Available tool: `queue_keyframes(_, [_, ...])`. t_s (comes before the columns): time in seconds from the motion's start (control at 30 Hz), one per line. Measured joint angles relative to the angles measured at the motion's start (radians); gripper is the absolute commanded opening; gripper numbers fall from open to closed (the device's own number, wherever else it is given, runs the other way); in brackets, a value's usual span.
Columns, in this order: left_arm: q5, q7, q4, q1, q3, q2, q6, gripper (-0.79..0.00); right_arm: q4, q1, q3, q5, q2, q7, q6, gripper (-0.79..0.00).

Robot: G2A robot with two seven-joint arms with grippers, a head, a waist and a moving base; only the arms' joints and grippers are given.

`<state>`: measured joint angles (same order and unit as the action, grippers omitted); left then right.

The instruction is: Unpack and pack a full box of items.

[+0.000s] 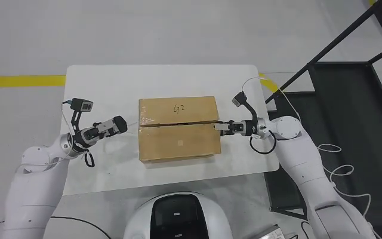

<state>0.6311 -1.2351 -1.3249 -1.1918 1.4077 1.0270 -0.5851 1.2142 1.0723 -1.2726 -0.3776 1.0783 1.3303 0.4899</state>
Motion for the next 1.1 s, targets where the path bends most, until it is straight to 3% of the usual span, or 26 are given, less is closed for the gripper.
queue_keyframes(0.27, [0.028, 0.008, 0.019, 0.007, 0.01, -0.008, -0.008, 0.0, 0.031, -0.002, 0.036, -0.079, -0.02, 0.051, -0.051, 0.0])
queue_keyframes(0.67, [0.058, -0.011, 0.009, 0.008, -0.014, -0.013, 0.011, 0.0, 0.336, 0.149, 0.039, -0.107, -0.109, 0.201, -0.2, 0.0])
queue_keyframes(1.1, [0.077, -0.076, 0.033, 0.032, -0.107, -0.008, 0.076, 0.0, 0.335, 0.163, 0.219, 0.004, -0.149, 0.106, -0.106, 0.0])
